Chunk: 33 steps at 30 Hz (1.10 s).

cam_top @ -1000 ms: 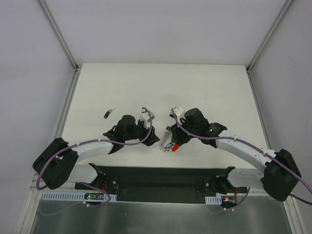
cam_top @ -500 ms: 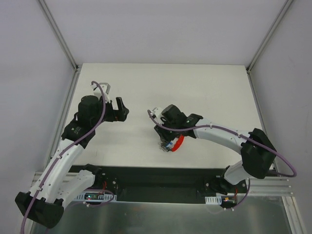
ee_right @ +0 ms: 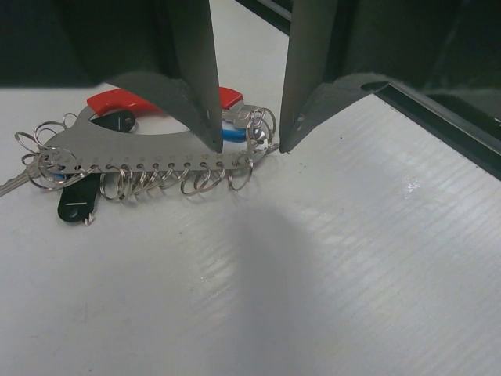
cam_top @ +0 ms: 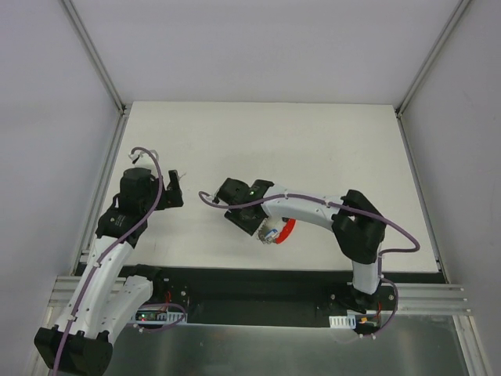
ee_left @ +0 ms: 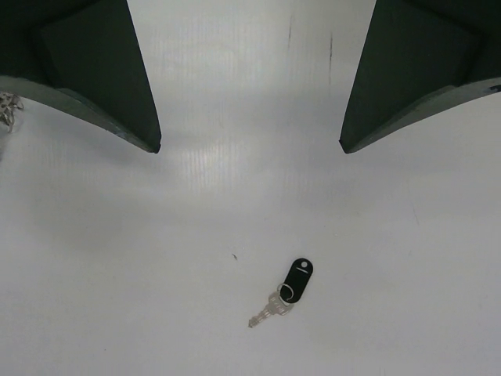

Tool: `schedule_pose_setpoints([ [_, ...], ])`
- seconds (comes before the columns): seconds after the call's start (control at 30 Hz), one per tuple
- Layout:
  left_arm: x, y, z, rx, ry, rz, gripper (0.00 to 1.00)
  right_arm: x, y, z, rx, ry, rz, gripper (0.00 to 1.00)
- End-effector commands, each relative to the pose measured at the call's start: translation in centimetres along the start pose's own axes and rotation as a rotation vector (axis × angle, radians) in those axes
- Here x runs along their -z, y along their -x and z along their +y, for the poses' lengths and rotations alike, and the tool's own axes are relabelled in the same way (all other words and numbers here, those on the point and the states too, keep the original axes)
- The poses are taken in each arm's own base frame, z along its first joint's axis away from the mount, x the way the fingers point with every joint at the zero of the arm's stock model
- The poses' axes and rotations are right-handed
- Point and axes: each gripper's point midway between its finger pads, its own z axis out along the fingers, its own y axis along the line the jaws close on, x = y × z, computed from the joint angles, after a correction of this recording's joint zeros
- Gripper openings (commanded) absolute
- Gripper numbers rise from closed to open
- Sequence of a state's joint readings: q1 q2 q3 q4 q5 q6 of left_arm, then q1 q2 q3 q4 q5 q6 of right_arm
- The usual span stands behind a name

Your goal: Put the keys on the keyring

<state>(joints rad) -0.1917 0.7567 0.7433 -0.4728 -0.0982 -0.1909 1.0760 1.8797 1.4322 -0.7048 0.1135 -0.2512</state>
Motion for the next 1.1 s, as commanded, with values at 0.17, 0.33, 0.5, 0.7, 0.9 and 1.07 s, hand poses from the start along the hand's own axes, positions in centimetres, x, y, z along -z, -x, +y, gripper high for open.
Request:
schedule_pose_setpoints([
  [0.17,0.8,0.6,1.4,-0.034,0.052,-0.067,0.99,-0.3,-1.0,-1.0,0.006,-0.138,0.116,0.35],
  [0.33,0.8,0.5,1.2,-0.033,0.038,-0.065,0.99,-0.6,-0.4,-0.3,-0.001,-0.11,0.108,0.34],
  [0.5,0.7,0.4,1.2,-0.037,0.039,-0.061,0.99,-0.9,-0.2,0.3,0.021,-0.105,0.113,0.34],
  [0.7,0.6,0.3,1.1,-0.039,0.034,-0.057,0.99,-1.9,-0.4,0.4,0.037,-0.121,0.144,0.33],
  [0.9,0.7,0.3,1.1,-0.04,0.032,-0.058,0.99,-2.8,-0.3,0.3,0.06,-0.148,0.16,0.28],
  [1.07,0.6,0.3,1.0,-0.04,0.029,-0.058,0.99,-3.1,-0.4,-0.1,0.072,-0.184,0.164,0.17],
])
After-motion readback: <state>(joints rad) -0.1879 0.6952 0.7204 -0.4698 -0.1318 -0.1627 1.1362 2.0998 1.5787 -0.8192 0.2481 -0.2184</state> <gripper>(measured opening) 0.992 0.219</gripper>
